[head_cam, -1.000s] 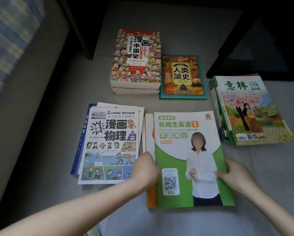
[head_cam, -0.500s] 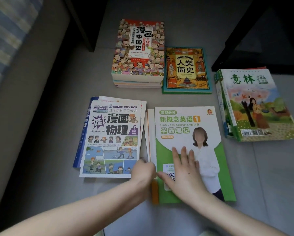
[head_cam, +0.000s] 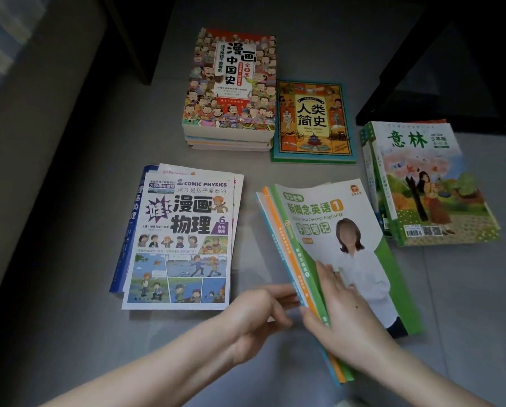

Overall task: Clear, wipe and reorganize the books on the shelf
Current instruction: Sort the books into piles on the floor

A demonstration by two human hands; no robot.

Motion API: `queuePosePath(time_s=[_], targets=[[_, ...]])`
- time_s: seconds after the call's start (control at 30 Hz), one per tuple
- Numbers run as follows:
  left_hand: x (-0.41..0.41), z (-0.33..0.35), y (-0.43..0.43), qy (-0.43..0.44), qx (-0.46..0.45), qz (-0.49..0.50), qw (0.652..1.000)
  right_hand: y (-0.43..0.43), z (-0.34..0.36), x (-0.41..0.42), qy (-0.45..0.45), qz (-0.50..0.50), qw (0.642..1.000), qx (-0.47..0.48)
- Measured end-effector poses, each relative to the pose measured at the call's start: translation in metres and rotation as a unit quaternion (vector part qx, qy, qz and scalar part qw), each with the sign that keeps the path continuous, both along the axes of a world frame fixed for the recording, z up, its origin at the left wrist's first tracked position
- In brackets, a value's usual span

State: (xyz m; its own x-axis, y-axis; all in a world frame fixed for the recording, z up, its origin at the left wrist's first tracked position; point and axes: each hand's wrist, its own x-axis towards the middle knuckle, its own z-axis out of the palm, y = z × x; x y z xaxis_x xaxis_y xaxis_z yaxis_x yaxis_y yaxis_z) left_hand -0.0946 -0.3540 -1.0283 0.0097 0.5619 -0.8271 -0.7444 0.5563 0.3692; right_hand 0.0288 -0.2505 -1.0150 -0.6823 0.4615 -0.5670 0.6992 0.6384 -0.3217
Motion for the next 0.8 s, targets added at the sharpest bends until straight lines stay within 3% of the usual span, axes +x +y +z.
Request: queuePosePath(time_s=[0.27,0.4,0.57,0.63,0.73,0.8], targets=[[-0.02,0.014,0.023,0.013,0.055,-0.008,0.998,0.009,0.004,-0.003,0.02,0.016,1.0,0.009],[-0.035,-0.01,0.044,0.142,0.01,-0.029,0.989,0.014,-0.009,0.001,0.04,0.025,0.999,-0.004],[-0.034,-0.028,0.08,0.286,-0.046,0.045,0.956,0.007,-0.026,0.006,0.131,0.014,0.99,-0.047],[-0.038,-0.024,0.086,0.329,-0.046,0.042,0.942,0.005,-0.03,0.006,0.161,0.035,0.986,0.003],[-0.043,-0.007,0.079,0.337,0.012,0.057,0.94,0.023,-0.025,0.011,0.253,-0.113,0.953,0.123],[-0.047,0.009,0.067,0.341,0.052,0.071,0.936,0.047,-0.021,0.016,0.245,-0.252,0.927,0.127]])
